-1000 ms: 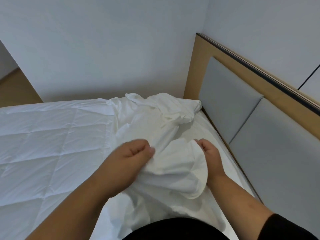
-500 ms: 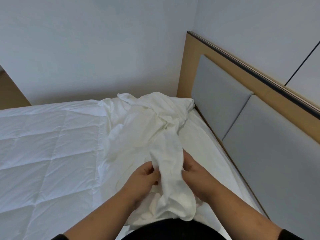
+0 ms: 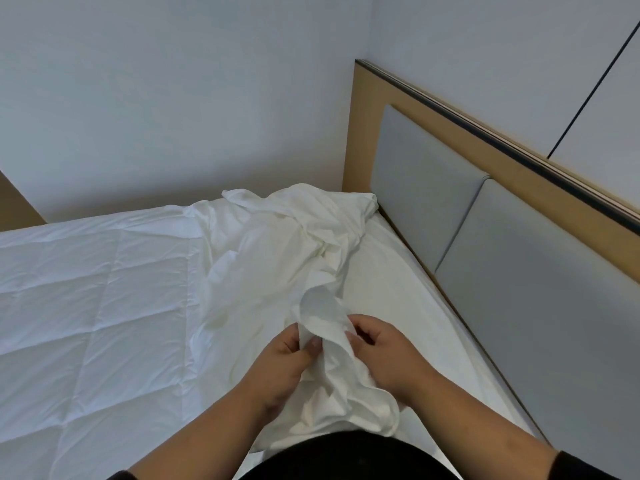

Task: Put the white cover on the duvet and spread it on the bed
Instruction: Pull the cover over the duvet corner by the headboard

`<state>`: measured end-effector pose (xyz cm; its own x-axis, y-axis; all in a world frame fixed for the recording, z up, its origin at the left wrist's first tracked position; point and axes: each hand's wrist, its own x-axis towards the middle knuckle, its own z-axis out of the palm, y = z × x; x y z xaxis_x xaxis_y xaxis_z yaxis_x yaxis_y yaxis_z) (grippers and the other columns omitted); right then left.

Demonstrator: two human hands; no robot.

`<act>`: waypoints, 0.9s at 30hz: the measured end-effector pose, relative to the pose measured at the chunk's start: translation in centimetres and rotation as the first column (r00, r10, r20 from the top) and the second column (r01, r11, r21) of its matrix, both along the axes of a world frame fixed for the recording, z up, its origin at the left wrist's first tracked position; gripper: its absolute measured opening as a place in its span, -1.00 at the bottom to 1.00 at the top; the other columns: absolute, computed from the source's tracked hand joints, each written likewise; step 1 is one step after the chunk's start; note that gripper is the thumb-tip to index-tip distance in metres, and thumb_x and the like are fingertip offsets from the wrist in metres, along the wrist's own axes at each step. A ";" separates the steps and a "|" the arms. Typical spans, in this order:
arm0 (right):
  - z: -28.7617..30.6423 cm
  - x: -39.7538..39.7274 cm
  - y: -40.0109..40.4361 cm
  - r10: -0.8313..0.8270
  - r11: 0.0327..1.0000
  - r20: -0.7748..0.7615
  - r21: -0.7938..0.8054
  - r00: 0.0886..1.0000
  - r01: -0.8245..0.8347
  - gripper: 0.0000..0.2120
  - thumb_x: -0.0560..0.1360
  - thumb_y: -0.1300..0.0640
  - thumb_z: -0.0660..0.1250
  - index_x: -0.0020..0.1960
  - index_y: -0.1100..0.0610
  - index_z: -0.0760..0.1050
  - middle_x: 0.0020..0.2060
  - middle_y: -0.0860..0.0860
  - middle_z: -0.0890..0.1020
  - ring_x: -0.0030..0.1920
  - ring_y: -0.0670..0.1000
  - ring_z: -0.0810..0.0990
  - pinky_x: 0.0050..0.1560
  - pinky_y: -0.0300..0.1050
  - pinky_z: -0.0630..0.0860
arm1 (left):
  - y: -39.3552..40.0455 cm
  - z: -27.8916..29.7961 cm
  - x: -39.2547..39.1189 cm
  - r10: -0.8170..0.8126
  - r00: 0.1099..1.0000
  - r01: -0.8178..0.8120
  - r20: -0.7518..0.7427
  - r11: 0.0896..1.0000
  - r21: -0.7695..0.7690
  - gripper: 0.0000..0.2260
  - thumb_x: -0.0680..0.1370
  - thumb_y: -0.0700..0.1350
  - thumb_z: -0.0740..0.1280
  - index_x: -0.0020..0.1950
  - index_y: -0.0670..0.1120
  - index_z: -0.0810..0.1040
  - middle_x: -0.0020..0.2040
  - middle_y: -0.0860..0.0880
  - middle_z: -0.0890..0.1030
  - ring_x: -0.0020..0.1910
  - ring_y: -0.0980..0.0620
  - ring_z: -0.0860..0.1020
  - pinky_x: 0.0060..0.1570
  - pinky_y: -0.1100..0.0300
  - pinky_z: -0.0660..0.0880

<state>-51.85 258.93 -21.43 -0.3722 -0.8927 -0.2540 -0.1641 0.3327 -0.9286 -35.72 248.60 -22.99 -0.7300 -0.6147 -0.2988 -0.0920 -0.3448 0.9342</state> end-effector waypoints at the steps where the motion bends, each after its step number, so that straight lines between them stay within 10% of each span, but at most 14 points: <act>1: -0.1 0.3 -0.1 -0.018 1.000 -0.031 0.000 0.999 0.018 -0.91 0.59 -0.01 0.37 0.05 -0.09 0.65 -0.06 -0.15 0.71 -0.03 -0.12 0.67 0.07 -0.14 0.59 | 0.0 -0.1 0.0 0.001 1.000 -0.001 0.005 1.000 -0.005 -0.70 0.53 0.04 0.40 0.19 -0.07 0.65 0.15 -0.14 0.68 0.17 -0.13 0.64 0.18 -0.04 0.55; 7: 0.0 -0.3 -0.5 -0.285 0.959 -0.079 -0.022 0.955 0.284 -0.78 0.63 0.07 0.27 -0.14 0.16 0.48 -0.28 -0.03 0.55 -0.25 -0.06 0.48 -0.17 -0.12 0.44 | -0.8 2.0 0.9 0.099 0.994 -0.089 0.047 0.980 -0.177 -0.63 0.51 0.20 0.41 0.06 -0.09 0.62 -0.02 -0.14 0.69 0.01 -0.15 0.66 0.03 0.00 0.59; 13: 2.0 -1.4 -2.6 -0.402 0.904 -0.059 -0.184 0.914 0.386 -0.78 0.65 0.11 0.24 -0.16 0.15 0.43 -0.26 -0.08 0.53 -0.24 -0.07 0.46 -0.18 -0.14 0.42 | -0.5 8.4 2.2 -0.032 0.940 0.248 0.340 0.749 -0.614 -0.67 0.60 0.20 0.22 -0.14 -0.06 0.40 -0.34 0.10 0.39 -0.36 0.17 0.36 -0.28 0.28 0.34; 17: 2.5 -1.2 -3.2 -0.415 0.859 0.291 -0.186 0.862 0.477 -0.71 0.59 0.23 0.24 -0.30 0.07 0.35 -0.36 -0.10 0.43 -0.31 -0.06 0.36 -0.26 -0.13 0.35 | -0.1 7.4 2.0 -0.089 0.967 0.106 0.240 0.993 -0.057 -0.73 0.52 0.11 0.36 -0.10 -0.10 0.61 -0.16 0.06 0.63 -0.17 0.06 0.56 -0.10 0.14 0.48; 19: 2.8 -0.9 -3.1 -0.359 0.866 0.497 -0.138 0.790 0.480 -0.74 0.51 0.21 0.26 -0.33 0.03 0.35 -0.37 -0.06 0.40 -0.33 -0.03 0.34 -0.27 -0.14 0.31 | 0.3 5.2 1.7 -0.221 0.929 0.164 0.298 0.965 0.205 -0.78 0.47 -0.01 0.38 -0.06 -0.16 0.63 -0.19 -0.12 0.63 -0.26 -0.08 0.55 -0.30 0.18 0.45; 22: 2.4 0.0 -2.6 -0.279 0.919 0.350 -0.173 0.894 0.354 -0.70 0.63 0.18 0.27 -0.29 0.06 0.46 -0.31 0.00 0.50 -0.28 -0.03 0.43 -0.24 -0.14 0.43 | 1.1 2.9 0.3 -0.247 0.915 0.187 0.319 0.960 0.209 -0.80 0.53 -0.11 0.28 -0.03 -0.20 0.63 -0.25 -0.16 0.64 -0.44 -0.04 0.53 -0.55 0.23 0.29; 27: 1.9 0.4 -2.1 -0.132 0.974 0.236 -0.147 0.963 0.170 -0.76 0.63 0.18 0.31 -0.18 0.05 0.63 -0.17 0.01 0.70 -0.17 -0.02 0.64 -0.09 -0.11 0.61 | 1.1 3.1 -1.8 -0.039 0.965 0.016 0.261 0.996 0.092 -0.80 0.38 -0.07 0.33 -0.08 -0.10 0.67 -0.30 -0.12 0.60 -0.37 -0.05 0.47 -0.43 0.17 0.34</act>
<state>-51.47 256.79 -19.52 -0.4566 -0.8667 -0.2008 0.0941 0.1774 -0.9796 -37.48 249.70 -19.92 -0.6350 -0.5582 -0.5340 -0.3401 -0.4187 0.8420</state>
